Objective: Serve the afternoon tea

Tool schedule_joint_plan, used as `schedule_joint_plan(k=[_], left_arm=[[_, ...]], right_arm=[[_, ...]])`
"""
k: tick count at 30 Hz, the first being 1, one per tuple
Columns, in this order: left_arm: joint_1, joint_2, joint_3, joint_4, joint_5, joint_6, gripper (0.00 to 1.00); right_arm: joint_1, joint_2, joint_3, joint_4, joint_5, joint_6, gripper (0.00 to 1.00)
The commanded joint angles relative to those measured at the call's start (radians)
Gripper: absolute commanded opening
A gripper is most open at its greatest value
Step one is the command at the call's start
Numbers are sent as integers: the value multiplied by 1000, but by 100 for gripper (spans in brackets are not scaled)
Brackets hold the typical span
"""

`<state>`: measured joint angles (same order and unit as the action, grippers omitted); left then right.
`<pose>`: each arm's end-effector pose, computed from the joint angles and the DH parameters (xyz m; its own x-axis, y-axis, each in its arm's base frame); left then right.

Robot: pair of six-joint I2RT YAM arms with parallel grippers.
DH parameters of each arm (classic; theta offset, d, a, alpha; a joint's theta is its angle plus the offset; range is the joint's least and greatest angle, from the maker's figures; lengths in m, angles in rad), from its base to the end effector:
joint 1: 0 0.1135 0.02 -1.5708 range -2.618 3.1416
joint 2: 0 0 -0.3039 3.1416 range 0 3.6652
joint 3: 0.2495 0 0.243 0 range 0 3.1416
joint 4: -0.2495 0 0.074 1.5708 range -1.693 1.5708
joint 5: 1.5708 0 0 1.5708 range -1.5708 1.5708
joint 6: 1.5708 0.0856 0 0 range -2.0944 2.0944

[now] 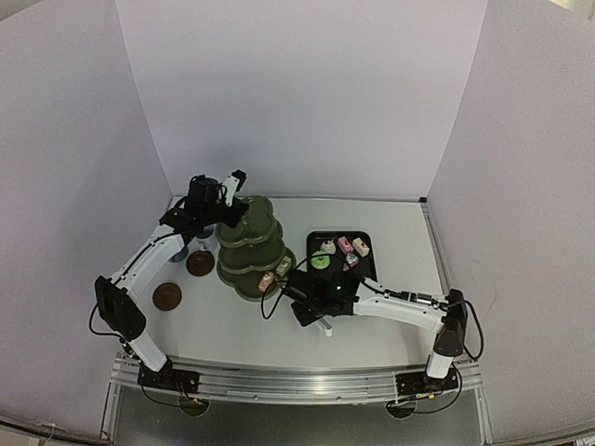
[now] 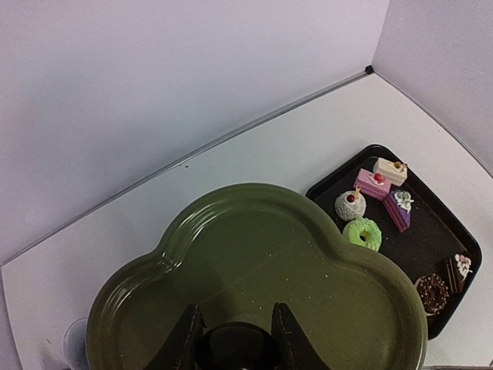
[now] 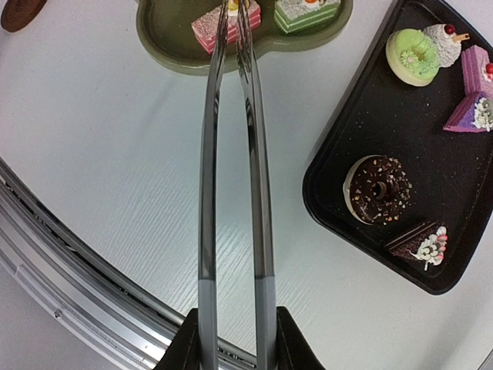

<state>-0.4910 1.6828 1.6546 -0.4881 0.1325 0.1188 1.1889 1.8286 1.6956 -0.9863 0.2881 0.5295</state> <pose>0.3731 -0.2123 0.3904 -0.3649 0.3283 -0.8713 0.6163 0.7866 0.0383 0.1742 0.3686 0.2952 -0.7155 -0.4820 -0.5057 -0.5586 0.8294 -0.0003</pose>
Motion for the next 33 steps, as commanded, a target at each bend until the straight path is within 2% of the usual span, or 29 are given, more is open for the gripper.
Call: schedule_joint_plan(k=[1,6,17,22,23,26,33], left_arm=[[-41,8,64,52,-173,-113,0],[-54,10,64,39,-259,-180,0],[-54,28,97,-18,-328,-300,1],[-54,20,102,-16,-319,-314,25],[-54,21,104,-14,-317,-314,34],[-54,20,121,-10,-314,-307,49],[-54,-15,165,4,-270,-249,69]], right_arm=[[-15,-85,-22,19,61,61,24],[-42,-108,-45,-2,107,117,25],[-112,-151,-87,-100,218,270,25],[-148,-156,-107,-155,253,327,26],[-156,-155,-111,-162,260,334,26],[-173,-153,-120,-175,279,353,26],[-214,-136,-143,-181,271,378,28]])
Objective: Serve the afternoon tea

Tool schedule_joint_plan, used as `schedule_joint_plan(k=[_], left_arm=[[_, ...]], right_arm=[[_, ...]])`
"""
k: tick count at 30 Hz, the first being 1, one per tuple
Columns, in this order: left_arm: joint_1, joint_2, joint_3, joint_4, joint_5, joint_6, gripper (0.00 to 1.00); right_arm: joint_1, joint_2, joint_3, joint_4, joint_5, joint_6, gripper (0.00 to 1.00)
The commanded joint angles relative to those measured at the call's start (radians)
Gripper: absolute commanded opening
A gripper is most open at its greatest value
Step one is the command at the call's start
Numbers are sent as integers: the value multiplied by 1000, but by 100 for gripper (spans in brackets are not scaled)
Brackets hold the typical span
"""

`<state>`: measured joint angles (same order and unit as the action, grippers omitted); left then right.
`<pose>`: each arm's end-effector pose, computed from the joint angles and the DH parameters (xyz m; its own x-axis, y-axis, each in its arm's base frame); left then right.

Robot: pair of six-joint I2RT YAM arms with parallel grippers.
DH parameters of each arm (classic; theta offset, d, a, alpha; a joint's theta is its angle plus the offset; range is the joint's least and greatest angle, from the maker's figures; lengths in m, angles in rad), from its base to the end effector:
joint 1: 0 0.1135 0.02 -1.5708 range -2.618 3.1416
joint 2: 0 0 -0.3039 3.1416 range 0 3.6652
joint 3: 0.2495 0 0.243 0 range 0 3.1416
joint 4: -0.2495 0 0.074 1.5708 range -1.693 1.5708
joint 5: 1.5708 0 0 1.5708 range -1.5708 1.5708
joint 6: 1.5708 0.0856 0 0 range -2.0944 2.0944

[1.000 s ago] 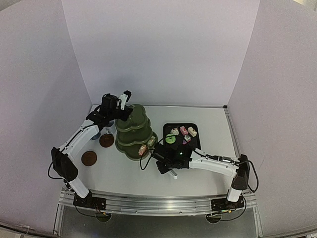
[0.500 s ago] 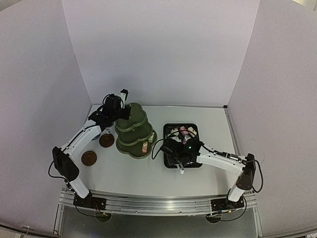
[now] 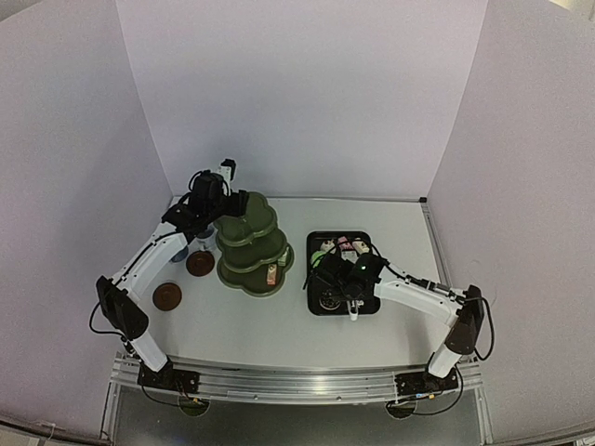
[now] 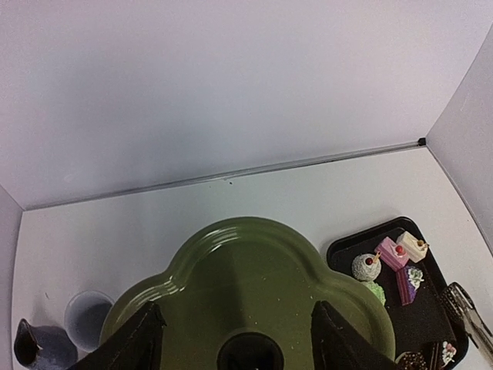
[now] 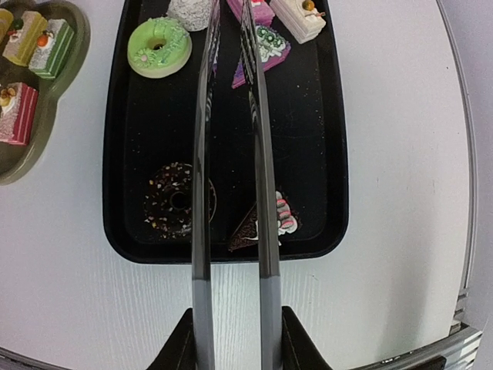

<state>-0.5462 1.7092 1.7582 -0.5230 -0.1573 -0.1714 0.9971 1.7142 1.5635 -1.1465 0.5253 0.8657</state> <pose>0.3789 -0.2146 0.4136 -0.4515 0.0773 -0.8889 0.3216 0.9434 -0.0813 0.2234 0.2667 0.2957 -0.8361 -0.0798 -0.5428 -0.0253 0.9939 -0.1072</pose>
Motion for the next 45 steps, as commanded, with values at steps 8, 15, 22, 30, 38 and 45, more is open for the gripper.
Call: schedule_joint_plan(k=[8,15,22,30,38,45], left_arm=[[5,-282,-101,98,-58,169,77],[146,-528,-394,74,-149,92,80],[239,-735,-676,35,-88,0,79],[247,-913,-949,12,-145,-70,80],[268,-1038,-1157,99,-170,-77,82],[272,-1168,-1258,148,-137,-53,82]], right_arm=[[-77,7,-20,-19,13,41,32],[-100,9,-46,59,-77,11,34],[-105,2,-59,95,-123,31,36],[-108,9,-66,54,-147,97,37],[-107,98,5,-68,-118,136,38],[-113,160,83,-68,-112,122,39]])
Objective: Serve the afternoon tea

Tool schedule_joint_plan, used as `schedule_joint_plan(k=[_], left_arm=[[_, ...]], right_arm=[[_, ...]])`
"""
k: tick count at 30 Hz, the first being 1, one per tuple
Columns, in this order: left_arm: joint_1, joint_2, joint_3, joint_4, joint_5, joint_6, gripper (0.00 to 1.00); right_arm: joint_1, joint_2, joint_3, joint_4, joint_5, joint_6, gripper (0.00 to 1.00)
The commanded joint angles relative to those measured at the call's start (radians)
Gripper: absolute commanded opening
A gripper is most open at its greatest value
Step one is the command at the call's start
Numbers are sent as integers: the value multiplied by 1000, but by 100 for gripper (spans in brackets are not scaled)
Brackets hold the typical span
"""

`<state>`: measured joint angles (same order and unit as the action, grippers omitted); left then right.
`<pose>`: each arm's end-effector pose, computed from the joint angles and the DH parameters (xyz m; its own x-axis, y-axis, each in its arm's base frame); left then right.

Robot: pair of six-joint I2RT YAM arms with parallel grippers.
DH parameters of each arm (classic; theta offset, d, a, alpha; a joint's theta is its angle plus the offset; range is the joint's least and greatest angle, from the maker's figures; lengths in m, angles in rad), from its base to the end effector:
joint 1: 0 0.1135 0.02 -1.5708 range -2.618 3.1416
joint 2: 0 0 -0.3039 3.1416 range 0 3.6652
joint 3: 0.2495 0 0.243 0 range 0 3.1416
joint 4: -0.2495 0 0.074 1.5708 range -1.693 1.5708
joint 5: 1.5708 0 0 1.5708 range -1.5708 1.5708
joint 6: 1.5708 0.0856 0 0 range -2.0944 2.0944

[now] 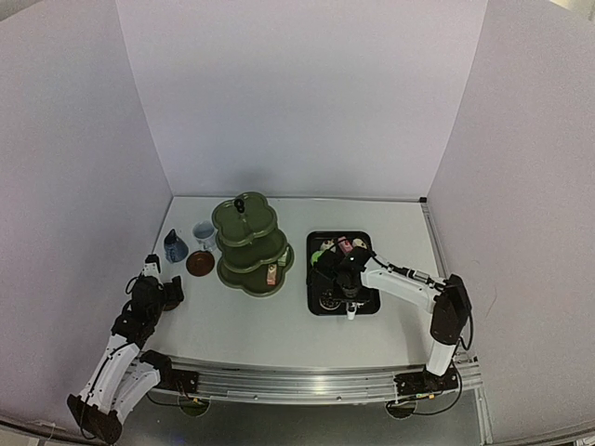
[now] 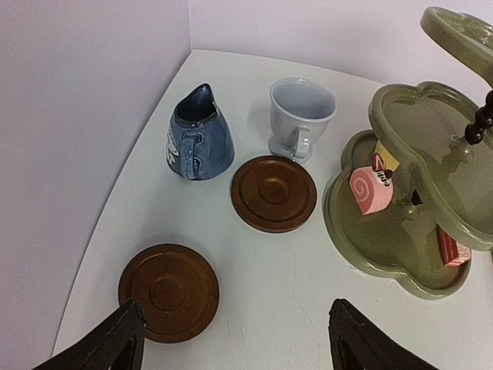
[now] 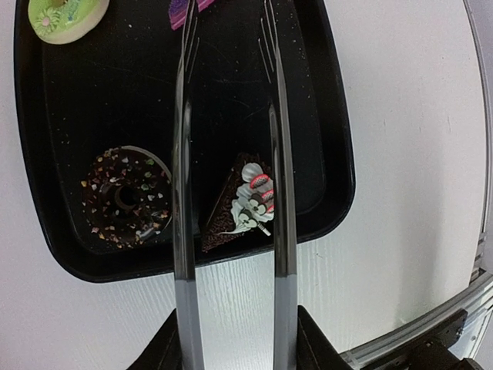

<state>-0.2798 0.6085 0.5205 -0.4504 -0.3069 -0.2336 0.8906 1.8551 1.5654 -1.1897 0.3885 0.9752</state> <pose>0.1456 -0.0149 0.2465 -0.4827 -0.0909 -0.8711 -0.1005 0.9938 -0.0480 0.2529 0.2611 0.2429 -0.9290 0.0698 -0.3635 0.1270 0.9825 -0.1361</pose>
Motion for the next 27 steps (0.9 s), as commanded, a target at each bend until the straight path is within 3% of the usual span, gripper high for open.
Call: schedule_joint_plan(k=[1,27], left_arm=[[6,-70,-22,76,14,11,82],[6,-69,-28,99,40,23,82]], right_arm=[[-8,23,89,-25,23,12,39],[-32,109,204,-85,46,26,40]])
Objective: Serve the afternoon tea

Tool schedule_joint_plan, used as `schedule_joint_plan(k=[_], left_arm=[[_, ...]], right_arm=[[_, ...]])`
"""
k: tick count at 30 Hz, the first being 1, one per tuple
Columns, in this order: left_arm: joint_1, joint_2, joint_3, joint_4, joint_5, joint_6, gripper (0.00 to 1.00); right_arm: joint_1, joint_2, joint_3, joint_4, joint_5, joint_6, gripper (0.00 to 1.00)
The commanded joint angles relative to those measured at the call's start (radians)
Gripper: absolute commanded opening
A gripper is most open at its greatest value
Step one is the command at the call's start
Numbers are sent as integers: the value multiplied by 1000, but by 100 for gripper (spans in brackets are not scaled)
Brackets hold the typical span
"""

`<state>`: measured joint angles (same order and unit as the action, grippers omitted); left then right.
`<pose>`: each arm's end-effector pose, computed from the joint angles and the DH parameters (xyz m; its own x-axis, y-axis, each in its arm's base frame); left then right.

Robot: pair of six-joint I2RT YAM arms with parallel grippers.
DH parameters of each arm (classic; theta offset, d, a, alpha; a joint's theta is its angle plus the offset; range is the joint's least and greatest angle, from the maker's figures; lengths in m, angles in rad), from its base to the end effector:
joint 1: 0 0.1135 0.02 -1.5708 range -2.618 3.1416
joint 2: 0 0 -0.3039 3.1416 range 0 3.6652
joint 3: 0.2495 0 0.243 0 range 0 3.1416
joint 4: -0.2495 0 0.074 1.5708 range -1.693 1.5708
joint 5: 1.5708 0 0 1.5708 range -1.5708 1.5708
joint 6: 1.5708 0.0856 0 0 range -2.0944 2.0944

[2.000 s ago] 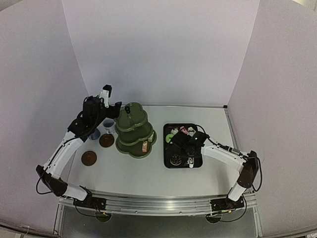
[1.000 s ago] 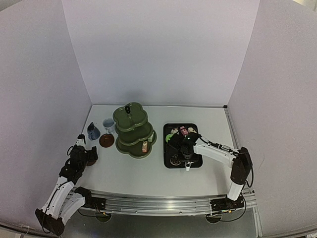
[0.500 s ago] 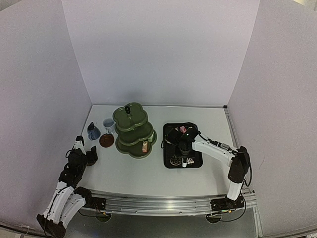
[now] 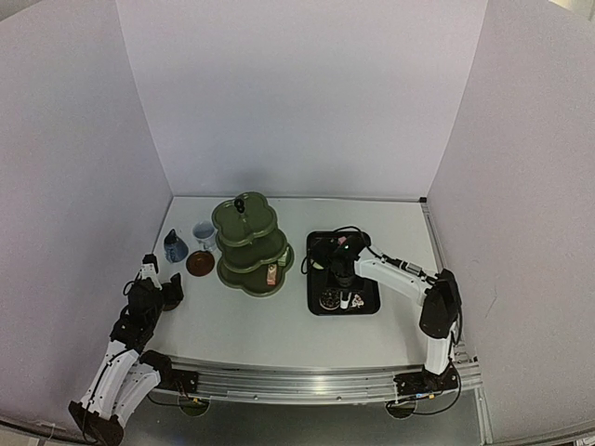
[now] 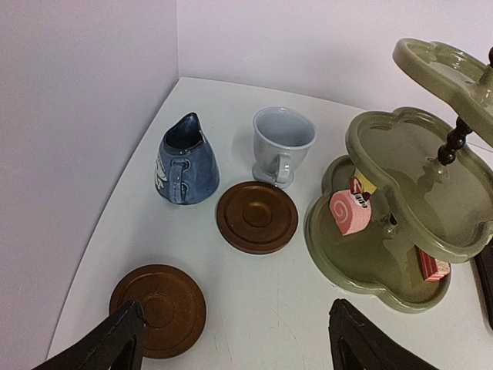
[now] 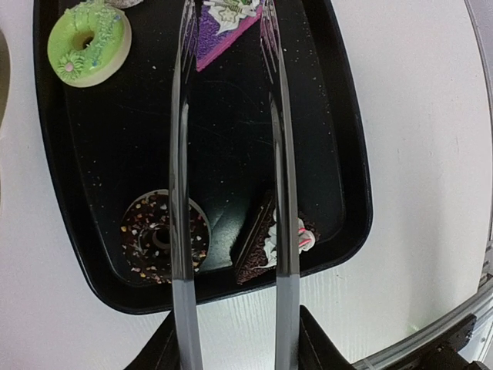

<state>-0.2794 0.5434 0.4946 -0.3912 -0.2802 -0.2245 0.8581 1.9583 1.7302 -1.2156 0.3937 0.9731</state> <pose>0.1405 -0.0157 0.2525 -0.4046 -0.1065 -0.9083 -0.0672 0.9940 -0.0866 0.2846 0.2790 0.2483 -0.9163 0.1073 -0.3859 0.1609 0.9809 -0.1094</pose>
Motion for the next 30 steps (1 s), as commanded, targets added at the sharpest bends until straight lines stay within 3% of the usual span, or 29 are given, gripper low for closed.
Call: schedule_joint_plan(k=[1,13,30], left_arm=[[5,-4,-2,40,13,14,82],[5,-8,-3,38,15,16,82],[5,-15,-6,40,20,17,82]], right_arm=[[0,6,36,-58,40,28,40],[-3,58,111,-52,24,-3,40],[-39,94,90,-14,-10,-4,41]])
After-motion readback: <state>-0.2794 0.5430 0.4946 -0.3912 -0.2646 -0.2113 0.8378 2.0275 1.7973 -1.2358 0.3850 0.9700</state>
